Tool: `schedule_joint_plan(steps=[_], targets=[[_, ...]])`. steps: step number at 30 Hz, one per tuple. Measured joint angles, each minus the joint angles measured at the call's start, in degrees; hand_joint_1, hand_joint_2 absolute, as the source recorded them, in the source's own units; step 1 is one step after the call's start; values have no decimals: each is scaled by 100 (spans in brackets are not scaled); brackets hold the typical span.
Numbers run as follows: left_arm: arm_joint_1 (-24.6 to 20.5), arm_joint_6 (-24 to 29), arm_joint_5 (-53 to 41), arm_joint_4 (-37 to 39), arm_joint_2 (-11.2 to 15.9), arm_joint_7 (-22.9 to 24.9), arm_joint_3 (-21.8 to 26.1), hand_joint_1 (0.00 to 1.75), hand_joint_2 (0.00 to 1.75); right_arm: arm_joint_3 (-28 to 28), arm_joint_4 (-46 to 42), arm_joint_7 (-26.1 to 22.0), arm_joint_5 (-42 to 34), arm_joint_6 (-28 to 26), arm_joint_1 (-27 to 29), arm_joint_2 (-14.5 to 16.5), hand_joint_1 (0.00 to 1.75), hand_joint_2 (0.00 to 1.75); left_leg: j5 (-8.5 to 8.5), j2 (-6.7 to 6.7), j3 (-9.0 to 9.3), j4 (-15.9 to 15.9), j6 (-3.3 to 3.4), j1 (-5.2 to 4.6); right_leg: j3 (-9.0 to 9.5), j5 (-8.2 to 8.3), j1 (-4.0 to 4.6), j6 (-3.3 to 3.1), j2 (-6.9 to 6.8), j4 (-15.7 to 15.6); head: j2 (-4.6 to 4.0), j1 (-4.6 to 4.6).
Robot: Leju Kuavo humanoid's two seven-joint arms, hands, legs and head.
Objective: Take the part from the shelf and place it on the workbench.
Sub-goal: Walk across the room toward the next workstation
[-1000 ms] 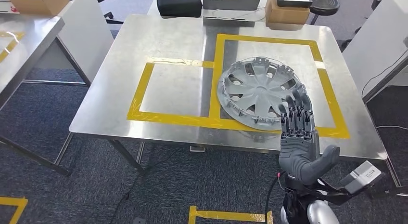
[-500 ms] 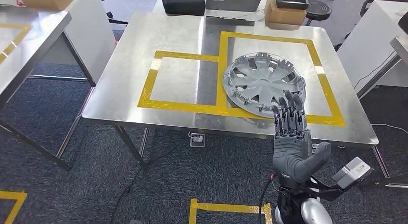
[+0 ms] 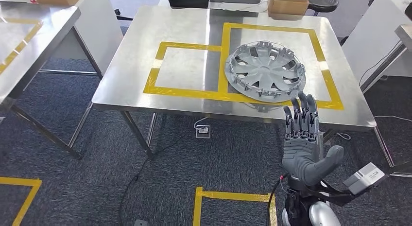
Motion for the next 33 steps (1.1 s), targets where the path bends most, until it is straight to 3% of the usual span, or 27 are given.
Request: schedule_joint_plan(steps=[2, 3, 4, 5, 7, 9, 10, 12, 13, 14, 17, 18, 19, 20, 22, 24, 25, 27, 28, 30, 31, 33], targets=[[0, 2, 0, 2, 8, 0, 0, 0, 0, -2, 1, -2, 0, 0, 9, 11, 0, 0, -547, -2, -155, 669, -72, 36, -184, 124, -3, -4, -10, 29, 0, -49], [1, 3, 0, 3, 11, -1, 0, 0, 0, -2, 3, -3, 0, 0, 13, 14, 0, 0, -657, -2, -190, 978, -104, 56, -288, 184, -7, 6, -13, 57, 0, -58], [0, 3, 0, 5, 13, -1, 0, 0, 0, -2, 7, -5, 1, -2, 15, 15, 0, 0, -609, -1, -160, 1160, -132, 73, -399, 239, -15, 22, -19, 93, 0, -65], [0, 4, 0, 7, 14, -1, 0, 0, 0, -2, 11, -8, 1, -6, 16, 16, 0, 0, -451, 1, -50, 1178, -157, 89, -512, 290, -28, 44, -22, 139, 0, -72], [-6, 4, 0, 9, 15, -2, 0, 0, 0, -2, 15, -12, 1, -15, 19, 16, 0, 0, -174, 2, 442, 680, -206, 130, -724, 365, -53, 99, -24, 268, 0, -97], [-17, 5, 0, 11, 19, -6, 0, 0, 0, -8, 8, -24, 2, -19, 19, 16, 0, 0, -292, -11, 979, -67, -185, 142, -855, 416, -53, 160, -19, 401, 0, -141], [-22, 6, -1, 11, 20, -8, 0, 0, 0, -12, 4, -32, 3, -24, 20, 17, 0, 0, -400, -20, 1119, -300, -143, 136, -886, 449, -48, 191, -17, 436, 0, -155], [-19, 7, -3, 15, 20, -10, 0, 0, 0, -27, 0, -44, 4, -39, 29, 20, 0, 0, -419, -27, 1117, -410, -10, 117, -928, 530, -57, 255, -14, 444, 0, -159], [-16, 7, -5, 16, 20, -10, 0, 0, 0, -40, 1, -49, 2, -54, 43, 22, 0, 0, -371, -22, 1067, -412, 50, 115, -962, 496, -69, 287, -8, 465, 0, -157], [-14, 7, -6, 18, 20, -11, 0, 0, 0, -61, 1, -53, 1, -69, 63, 24, 0, 0, -316, -14, 1002, -418, 110, 118, -1012, 362, -80, 321, -3, 567, 0, -153], [-14, 7, -13, 20, 21, -10, 0, 0, 0, -150, 1, -75, -6, -125, 125, 27, 0, 0, -146, 17, 796, -421, 209, 110, -1219, -397, -98, 407, 8, 1425, 0, -121], [-11, 7, -18, 20, 21, -8, 0, 0, 0, -179, 2, -86, -10, -147, 142, 27, 0, 0, -92, 36, 734, -417, 218, 100, -1259, -537, -100, 417, 8, 1745, 0, -111], [-8, 7, -24, 21, 22, -5, 0, 0, 0, -210, 3, -96, -17, -167, 162, 27, 0, 0, -43, 63, 672, -413, 222, 86, -1244, -550, -101, 413, 8, 1945, 0, -97], [-6, 7, -28, 23, 22, -1, 0, 0, 0, -242, 4, -105, -26, -185, 182, 27, 0, 0, 2, 97, 617, -410, 223, 68, -1149, -456, -98, 394, 5, 1959, 0, -78], [-4, 7, -37, 27, 21, 6, 0, 0, 0, -306, 1, -115, -47, -212, 207, 27, 0, 0, 65, 188, 546, -409, 220, 33, -699, -170, -70, 306, -86, 1395, 0, -20], [-1, 7, -44, 28, 14, 10, 0, 0, 0, -377, -14, -127, -65, -257, 206, 25, 0, 0, 102, 312, 522, -405, 199, -4, -200, -94, -2, 189, -315, 590, 0, 18], [1, 7, -49, 28, 12, 11, 0, 0, 0, -422, -23, -134, -78, -289, 210, 23, 0, 0, 119, 388, 516, -403, 179, -12, -74, -114, 33, 145, -390, 343, 0, 23], [3, 4, -57, 28, 10, 13, 0, 0, 0, -525, -37, -144, -111, -353, 243, 14, 0, 0, 149, 558, 506, -405, 123, -16, -53, -121, 55, 99, -321, 181, 0, 32], [-1, 3, -59, 28, 13, 13, 0, 0, 0, -573, -38, -148, -126, -375, 274, 11, 0, 0, 126, 521, 495, -384, 92, -6, -67, -82, 44, 82, -252, 141, 0, 36], [-7, 2, -60, 27, 15, 7, 0, 0, 0, -664, -34, -158, -155, -425, 324, 9, 0, 0, -115, 217, 378, -100, 30, 18, -97, 18, 7, 36, -114, 70, 0, 10], [-4, 2, -60, 27, 16, 5, 0, 0, 0, -704, -31, -168, -162, -466, 348, 13, 0, 0, -327, 32, 252, 211, 1, 34, -124, 56, -5, 21, -50, 59, 0, -17], [13, 2, -61, 28, 22, -3, 0, 0, 0, -788, -14, -191, -144, -585, 408, 25, 0, 0, -696, -60, -30, 929, -39, 43, -195, 102, -7, 6, 91, 76, 0, -67]])
